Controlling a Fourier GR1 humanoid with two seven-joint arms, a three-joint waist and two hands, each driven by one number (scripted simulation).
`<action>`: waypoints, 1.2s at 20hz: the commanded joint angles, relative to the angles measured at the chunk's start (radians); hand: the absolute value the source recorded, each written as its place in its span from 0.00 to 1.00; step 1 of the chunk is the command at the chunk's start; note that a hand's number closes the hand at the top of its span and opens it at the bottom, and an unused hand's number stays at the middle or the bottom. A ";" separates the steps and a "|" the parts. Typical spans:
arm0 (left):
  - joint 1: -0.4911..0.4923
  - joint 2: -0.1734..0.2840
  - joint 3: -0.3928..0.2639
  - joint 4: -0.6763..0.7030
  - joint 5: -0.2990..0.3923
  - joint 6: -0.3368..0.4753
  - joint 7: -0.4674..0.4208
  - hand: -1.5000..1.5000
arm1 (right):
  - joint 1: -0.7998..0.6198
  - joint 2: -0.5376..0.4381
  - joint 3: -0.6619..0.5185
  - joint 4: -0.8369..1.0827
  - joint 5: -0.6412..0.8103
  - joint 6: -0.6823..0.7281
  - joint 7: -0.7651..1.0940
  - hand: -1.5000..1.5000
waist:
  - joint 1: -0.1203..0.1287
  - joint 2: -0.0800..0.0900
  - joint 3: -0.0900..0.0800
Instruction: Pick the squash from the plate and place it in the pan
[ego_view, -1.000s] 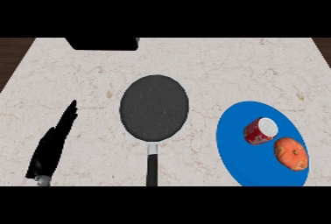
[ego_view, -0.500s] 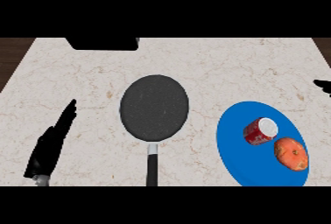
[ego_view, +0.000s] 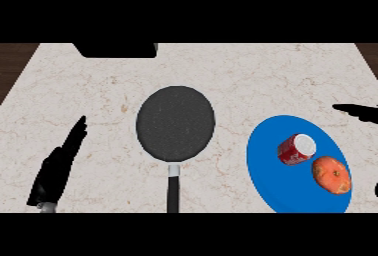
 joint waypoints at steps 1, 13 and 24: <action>0.010 -0.042 -0.021 0.016 -0.053 0.017 -0.012 0.50 | -0.031 0.045 0.032 -0.031 -0.004 0.053 0.136 0.00 | -0.003 0.000 0.000; -0.045 -0.036 0.089 0.046 -0.039 -0.072 0.000 0.50 | 0.023 0.168 0.074 -0.087 0.112 0.083 0.248 0.00 | -0.012 -0.001 0.000; 0.085 -0.112 0.062 -0.037 -0.118 -0.062 -0.029 0.50 | 0.082 0.211 0.035 -0.014 0.264 0.149 0.159 0.00 | -0.006 -0.001 0.001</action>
